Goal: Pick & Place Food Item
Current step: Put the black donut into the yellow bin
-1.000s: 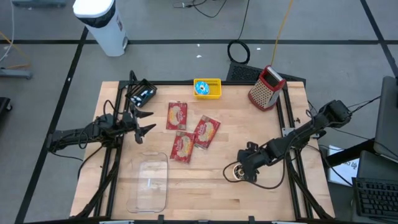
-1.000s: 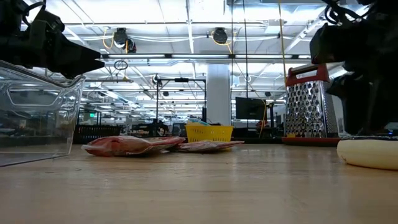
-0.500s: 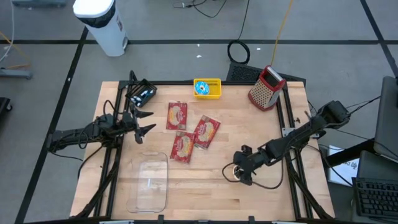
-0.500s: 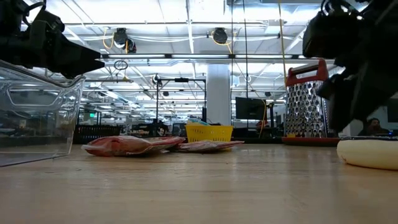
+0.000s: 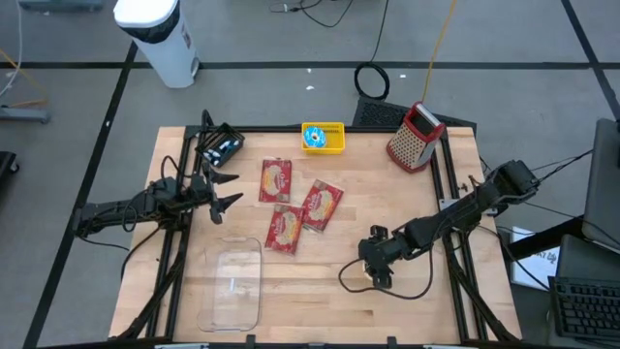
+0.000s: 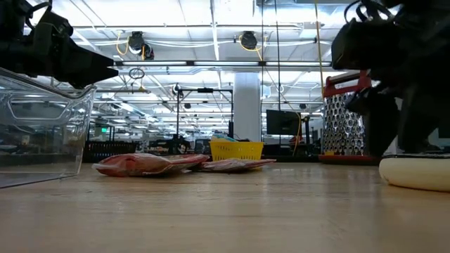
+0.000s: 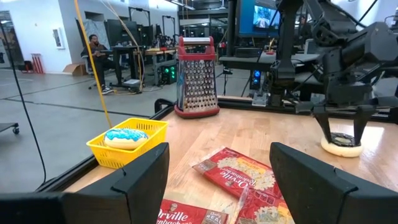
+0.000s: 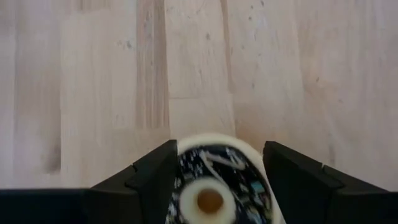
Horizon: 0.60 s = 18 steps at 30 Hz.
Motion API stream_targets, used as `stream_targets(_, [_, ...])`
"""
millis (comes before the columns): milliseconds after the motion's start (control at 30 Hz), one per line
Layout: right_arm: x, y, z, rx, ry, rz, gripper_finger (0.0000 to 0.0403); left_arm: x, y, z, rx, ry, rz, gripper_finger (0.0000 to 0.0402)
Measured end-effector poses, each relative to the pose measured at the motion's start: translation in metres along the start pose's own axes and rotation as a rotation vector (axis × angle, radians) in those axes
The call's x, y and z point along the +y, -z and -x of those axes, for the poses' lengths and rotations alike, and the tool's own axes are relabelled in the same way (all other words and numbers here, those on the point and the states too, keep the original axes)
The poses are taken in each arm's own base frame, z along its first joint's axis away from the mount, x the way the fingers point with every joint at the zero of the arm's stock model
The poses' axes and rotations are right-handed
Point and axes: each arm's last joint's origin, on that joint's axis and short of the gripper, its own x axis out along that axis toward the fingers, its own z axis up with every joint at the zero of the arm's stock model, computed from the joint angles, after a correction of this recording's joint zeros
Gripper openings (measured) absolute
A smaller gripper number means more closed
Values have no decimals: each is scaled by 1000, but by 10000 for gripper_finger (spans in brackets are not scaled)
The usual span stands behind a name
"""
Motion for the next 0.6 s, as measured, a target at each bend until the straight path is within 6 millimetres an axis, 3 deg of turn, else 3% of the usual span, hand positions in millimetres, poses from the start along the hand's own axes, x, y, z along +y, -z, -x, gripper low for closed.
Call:
stream_targets(200, [0,-1,19,93,91,-5,226,0,0,0,0,0,0,280])
stream_targets(600, [-5,9,4,163,130,-10,226,0,0,0,0,0,0,280])
